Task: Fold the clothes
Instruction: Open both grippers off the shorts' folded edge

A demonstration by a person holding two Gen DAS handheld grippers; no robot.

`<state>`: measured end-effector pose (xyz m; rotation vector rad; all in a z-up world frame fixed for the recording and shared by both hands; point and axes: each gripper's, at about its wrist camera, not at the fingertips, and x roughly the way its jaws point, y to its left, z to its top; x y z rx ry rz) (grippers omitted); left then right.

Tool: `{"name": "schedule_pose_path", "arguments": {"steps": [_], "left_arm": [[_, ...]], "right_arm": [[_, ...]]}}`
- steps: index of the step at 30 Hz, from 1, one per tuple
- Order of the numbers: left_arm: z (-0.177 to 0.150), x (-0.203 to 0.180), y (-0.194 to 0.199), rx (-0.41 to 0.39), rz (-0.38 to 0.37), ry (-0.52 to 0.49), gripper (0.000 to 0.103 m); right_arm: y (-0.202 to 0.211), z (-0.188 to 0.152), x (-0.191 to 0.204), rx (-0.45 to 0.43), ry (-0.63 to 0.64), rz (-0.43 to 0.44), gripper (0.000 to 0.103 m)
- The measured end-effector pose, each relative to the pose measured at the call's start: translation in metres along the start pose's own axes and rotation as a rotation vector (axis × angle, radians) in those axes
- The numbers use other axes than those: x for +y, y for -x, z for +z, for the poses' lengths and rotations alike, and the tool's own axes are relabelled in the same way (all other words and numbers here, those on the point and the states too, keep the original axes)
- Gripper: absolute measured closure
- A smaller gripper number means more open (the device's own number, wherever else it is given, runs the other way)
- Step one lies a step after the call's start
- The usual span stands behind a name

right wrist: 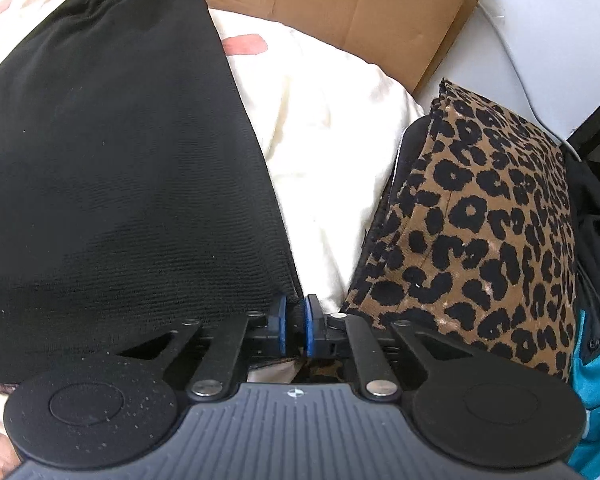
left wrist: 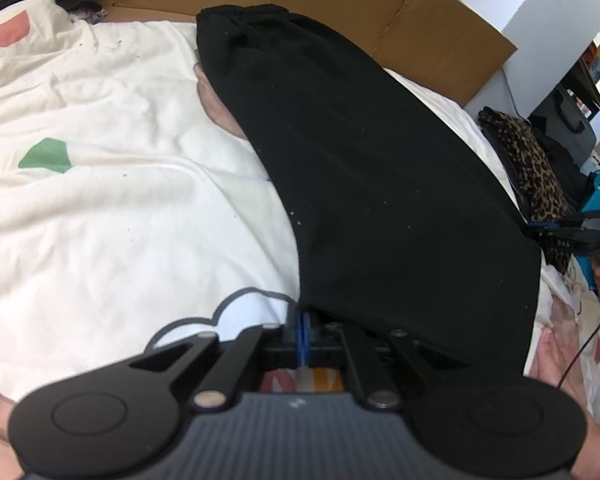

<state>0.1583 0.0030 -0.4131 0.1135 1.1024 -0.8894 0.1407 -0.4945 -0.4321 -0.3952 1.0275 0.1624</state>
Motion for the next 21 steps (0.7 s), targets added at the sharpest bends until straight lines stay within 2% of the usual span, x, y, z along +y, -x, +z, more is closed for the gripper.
{"name": "schedule_pose_path", "arguments": {"steps": [13,15,17,21], "left_arm": [[0.007,-0.003,-0.005,0.014,-0.003,-0.002,0.101],[0.009,-0.002,-0.005,0.029,-0.006,0.007,0.1],[0.01,-0.001,-0.002,0.044,0.003,0.004,0.1],[0.01,0.004,0.012,0.062,0.049,0.005,0.1]], "right_arm": [[-0.009,0.001,0.005,0.011,-0.022,-0.064,0.098],[-0.01,0.002,0.005,0.014,-0.018,-0.065,0.096],[-0.009,0.002,0.002,0.013,-0.024,-0.068,0.088],[-0.001,0.001,0.004,-0.004,0.006,-0.09,0.087]]}}
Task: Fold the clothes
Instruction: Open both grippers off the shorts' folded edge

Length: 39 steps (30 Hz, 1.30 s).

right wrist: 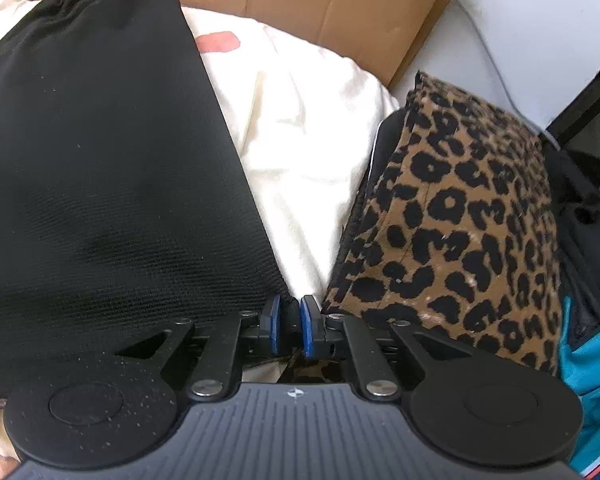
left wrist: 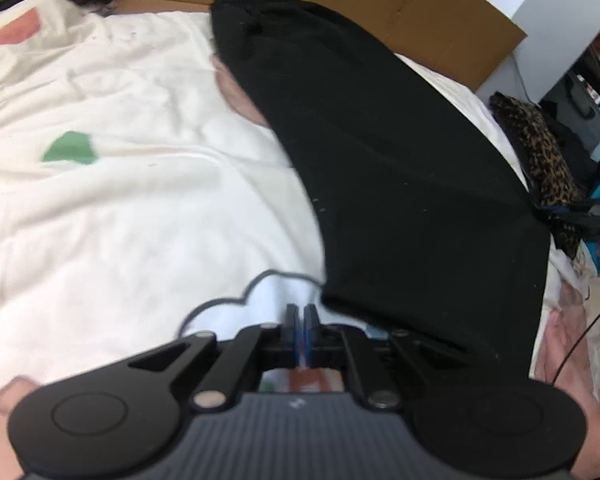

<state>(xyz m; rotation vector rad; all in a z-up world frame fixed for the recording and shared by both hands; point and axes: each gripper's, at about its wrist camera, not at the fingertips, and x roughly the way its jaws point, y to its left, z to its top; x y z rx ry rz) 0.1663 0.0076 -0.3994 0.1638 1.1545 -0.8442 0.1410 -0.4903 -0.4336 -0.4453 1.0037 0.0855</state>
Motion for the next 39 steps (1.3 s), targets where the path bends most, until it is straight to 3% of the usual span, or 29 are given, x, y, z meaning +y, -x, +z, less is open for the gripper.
{"name": "schedule_pose_path", "arguments": {"steps": [4,8,14,19,22,25,34,39], "left_arm": [[0.004,-0.001,0.016,-0.031,-0.012,0.036,0.097],[0.012,-0.023,0.021,-0.047,-0.112,0.011,0.096],[0.014,-0.067,0.007,-0.033,-0.211,-0.105,0.096],[0.012,-0.075,-0.006,-0.019,-0.199,-0.129,0.096],[0.007,-0.074,-0.016,-0.011,-0.149,-0.122,0.08],[0.003,-0.075,-0.026,0.017,-0.149,-0.115,0.078],[-0.006,-0.105,-0.038,0.065,-0.183,-0.197,0.069],[-0.016,-0.118,-0.041,0.081,-0.207,-0.219,0.068]], "right_arm": [[0.009,0.0,0.003,-0.014,0.047,-0.043,0.087],[0.016,0.003,-0.003,-0.031,0.009,-0.089,0.085],[0.029,0.007,0.001,-0.112,-0.029,0.028,0.084],[0.03,0.012,0.016,-0.122,-0.036,0.141,0.084],[0.023,0.012,0.028,-0.096,-0.021,0.185,0.083],[0.019,0.011,0.036,-0.088,-0.018,0.222,0.081],[0.009,0.002,0.016,-0.086,-0.112,0.2,0.068],[0.004,-0.004,-0.001,-0.071,-0.137,0.172,0.067]]}}
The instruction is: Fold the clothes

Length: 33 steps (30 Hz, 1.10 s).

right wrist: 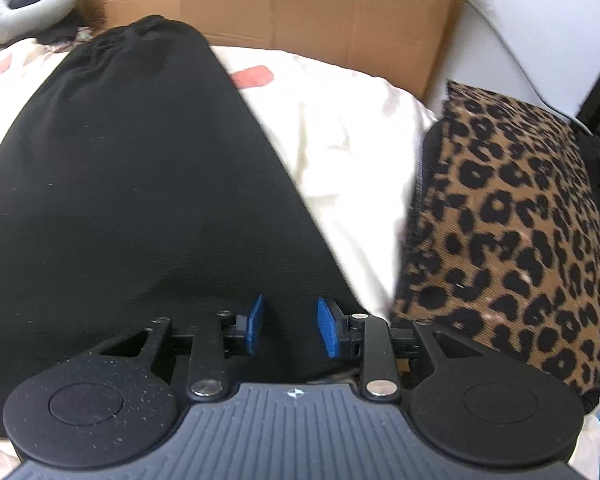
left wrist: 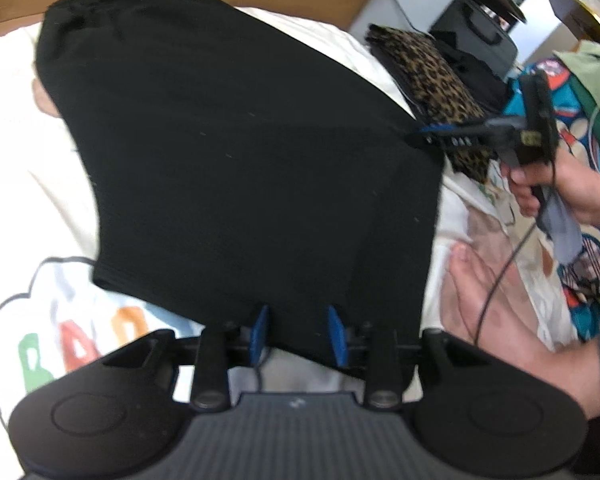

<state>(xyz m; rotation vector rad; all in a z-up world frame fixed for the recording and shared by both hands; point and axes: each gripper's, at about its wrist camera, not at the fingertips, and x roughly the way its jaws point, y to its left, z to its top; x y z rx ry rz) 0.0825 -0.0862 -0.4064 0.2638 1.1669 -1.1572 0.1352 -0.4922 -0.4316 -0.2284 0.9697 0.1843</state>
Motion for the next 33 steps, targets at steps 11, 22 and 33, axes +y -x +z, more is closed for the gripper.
{"name": "schedule_pose_path", "arguments": {"steps": [11,22,33], "left_arm": [[-0.01,-0.014,0.003,0.038,-0.08,-0.004,0.078],[-0.012,-0.014,0.011,0.1,-0.149,0.03,0.091],[-0.013,0.032,0.022,0.072,-0.179,0.313,0.07]], "right_arm": [[0.004,-0.004,-0.007,0.004,0.003,-0.045,0.068],[0.009,-0.004,-0.006,0.01,0.01,-0.082,0.068],[0.01,-0.008,-0.007,0.007,0.016,-0.075,0.068]]}}
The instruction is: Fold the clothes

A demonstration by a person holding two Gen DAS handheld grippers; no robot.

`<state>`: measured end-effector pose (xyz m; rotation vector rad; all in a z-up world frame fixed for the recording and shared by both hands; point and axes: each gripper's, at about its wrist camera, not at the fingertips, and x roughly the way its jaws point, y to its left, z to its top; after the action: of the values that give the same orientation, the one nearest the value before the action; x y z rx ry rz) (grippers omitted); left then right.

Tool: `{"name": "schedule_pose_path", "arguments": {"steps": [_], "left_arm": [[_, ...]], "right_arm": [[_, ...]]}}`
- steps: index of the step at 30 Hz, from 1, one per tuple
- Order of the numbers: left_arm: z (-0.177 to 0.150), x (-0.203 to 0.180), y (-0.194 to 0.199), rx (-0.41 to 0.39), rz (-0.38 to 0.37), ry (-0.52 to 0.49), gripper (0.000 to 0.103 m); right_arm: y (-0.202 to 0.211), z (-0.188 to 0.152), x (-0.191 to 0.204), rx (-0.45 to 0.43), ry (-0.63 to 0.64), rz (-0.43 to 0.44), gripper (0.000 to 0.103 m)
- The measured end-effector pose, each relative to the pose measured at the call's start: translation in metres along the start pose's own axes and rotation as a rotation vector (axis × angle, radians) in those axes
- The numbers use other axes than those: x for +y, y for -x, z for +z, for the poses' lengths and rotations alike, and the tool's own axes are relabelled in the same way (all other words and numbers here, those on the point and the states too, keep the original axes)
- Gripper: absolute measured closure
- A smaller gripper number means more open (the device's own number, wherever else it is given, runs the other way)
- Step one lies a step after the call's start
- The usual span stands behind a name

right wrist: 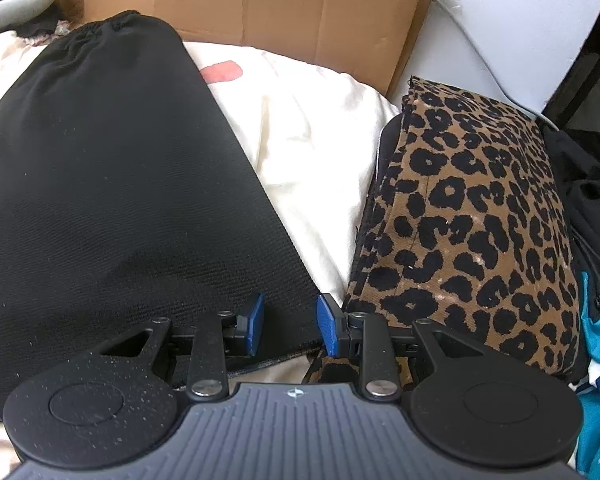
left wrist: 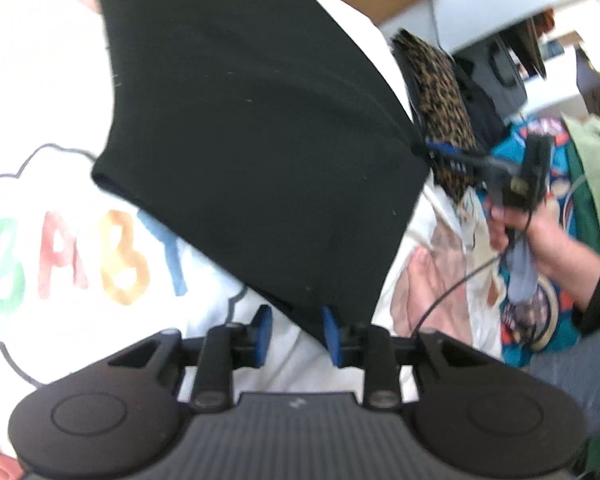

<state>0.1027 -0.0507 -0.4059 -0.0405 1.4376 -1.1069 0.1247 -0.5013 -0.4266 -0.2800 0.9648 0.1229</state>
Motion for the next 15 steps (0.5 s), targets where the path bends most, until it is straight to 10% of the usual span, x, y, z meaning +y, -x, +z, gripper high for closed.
{"name": "schedule_pose_path", "arguments": {"steps": [15], "left_arm": [[-0.01,0.022,-0.025,0.033,-0.149,0.214,0.064]], "right_arm": [[-0.008,0.001,0.0,0.012,0.031,-0.014,0.068]]}}
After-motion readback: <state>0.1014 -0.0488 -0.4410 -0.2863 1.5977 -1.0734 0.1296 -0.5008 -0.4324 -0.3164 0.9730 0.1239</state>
